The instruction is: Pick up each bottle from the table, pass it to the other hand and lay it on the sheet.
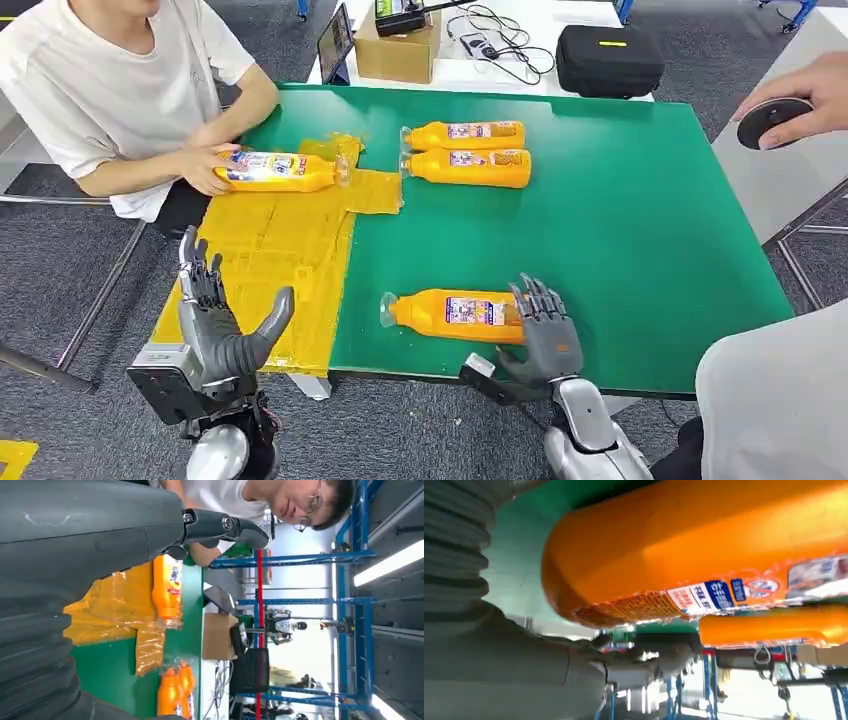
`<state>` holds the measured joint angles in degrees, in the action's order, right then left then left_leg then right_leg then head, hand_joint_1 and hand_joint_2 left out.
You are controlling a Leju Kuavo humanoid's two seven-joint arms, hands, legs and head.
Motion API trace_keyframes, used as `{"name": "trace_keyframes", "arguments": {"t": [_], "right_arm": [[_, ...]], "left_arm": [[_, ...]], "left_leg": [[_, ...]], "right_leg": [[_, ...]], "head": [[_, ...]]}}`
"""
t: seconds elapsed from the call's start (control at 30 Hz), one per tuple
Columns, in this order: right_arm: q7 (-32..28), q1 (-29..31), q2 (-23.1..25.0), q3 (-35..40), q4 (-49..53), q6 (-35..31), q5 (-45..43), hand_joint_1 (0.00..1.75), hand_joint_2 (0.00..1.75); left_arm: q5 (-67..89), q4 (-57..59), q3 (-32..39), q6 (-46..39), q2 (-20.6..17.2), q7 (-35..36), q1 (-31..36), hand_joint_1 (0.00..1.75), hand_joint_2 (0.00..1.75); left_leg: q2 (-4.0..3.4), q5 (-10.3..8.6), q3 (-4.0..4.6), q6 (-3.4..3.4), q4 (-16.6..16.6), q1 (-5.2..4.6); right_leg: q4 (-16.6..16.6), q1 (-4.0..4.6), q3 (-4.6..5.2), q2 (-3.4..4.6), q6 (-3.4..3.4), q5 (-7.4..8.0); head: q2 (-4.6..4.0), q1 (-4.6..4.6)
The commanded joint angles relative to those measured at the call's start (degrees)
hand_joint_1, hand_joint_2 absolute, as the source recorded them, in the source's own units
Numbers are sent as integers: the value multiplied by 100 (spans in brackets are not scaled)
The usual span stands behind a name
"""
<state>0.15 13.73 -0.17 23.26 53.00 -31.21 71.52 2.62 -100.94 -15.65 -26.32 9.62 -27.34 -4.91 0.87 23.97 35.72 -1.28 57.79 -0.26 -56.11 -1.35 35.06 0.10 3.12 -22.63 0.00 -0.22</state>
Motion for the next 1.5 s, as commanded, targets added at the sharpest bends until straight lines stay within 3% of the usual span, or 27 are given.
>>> {"name": "trace_keyframes", "arguments": {"t": [0.03,0.4,0.6,0.63,0.67,0.73,0.87,0.93,0.97,1.0,1.03,1.5], "right_arm": [[217,1367,381,-103,-2211,865,-183,0,175],[235,1421,391,-114,-2251,908,-215,0,175],[149,2273,516,387,-2795,2045,-152,2,175],[161,2426,571,371,-2947,2442,-241,72,175],[234,2533,595,422,-3050,2809,-270,169,175],[194,2725,581,625,-3289,3605,-322,175,175],[8,2657,438,645,-3351,3859,-591,175,175],[-168,2554,400,586,-3270,3712,-781,175,175],[-1082,2474,318,745,-3073,3118,-893,175,175],[-1399,2268,386,235,-2876,2579,-1505,175,175],[-1404,2187,324,448,-2730,2193,-1331,175,175],[-1498,2053,305,412,-2517,2116,-1557,175,175]], "left_arm": [[85,717,-224,-103,-30,191,399,0,175],[90,753,-241,-96,-36,229,431,0,175],[337,1100,-677,221,-183,410,790,0,175],[362,1220,-732,268,-183,451,888,0,175],[385,1306,-757,279,-181,481,957,0,175],[498,1538,-874,284,-212,378,1153,0,175],[435,1695,-1036,407,-233,349,1226,0,175],[432,1727,-1084,406,-258,349,1239,0,175],[429,1714,-1179,497,-329,275,1262,0,175],[365,1671,-1204,598,-353,282,1224,0,175],[285,1634,-1238,716,-387,359,1164,0,175],[167,1681,-1186,813,-359,447,1073,0,175]], "left_leg": [[-20,8,-33,10,-6,6],[-28,5,-56,9,-7,10],[-40,0,-45,6,-2,3],[-42,3,-54,9,-3,9],[-42,-1,-50,7,-1,5],[-36,-9,-43,1,-2,-3],[-41,-9,-63,12,-6,14],[-31,-13,-76,7,-11,7],[-22,-16,-89,8,-17,11],[-25,-14,-93,6,-16,10],[-35,-11,-88,3,-10,7],[-46,-3,-57,5,-5,5]], "right_leg": [[8,8,-29,12,-16,-3],[11,12,-48,1,-20,-3],[3,5,-31,11,-15,4],[7,12,-42,10,-22,4],[2,7,-34,12,-20,8],[-2,-2,-25,11,-14,10],[14,18,-49,13,-40,24],[14,10,-56,5,-36,20],[24,14,-70,-3,-37,18],[23,14,-76,4,-34,17],[16,10,-69,15,-29,18],[8,8,-41,23,-26,13]], "head": [[0,-2],[0,0],[0,-2],[0,0],[0,-2],[0,0],[0,-2],[0,0],[0,0],[0,0],[0,0],[0,-2]]}}
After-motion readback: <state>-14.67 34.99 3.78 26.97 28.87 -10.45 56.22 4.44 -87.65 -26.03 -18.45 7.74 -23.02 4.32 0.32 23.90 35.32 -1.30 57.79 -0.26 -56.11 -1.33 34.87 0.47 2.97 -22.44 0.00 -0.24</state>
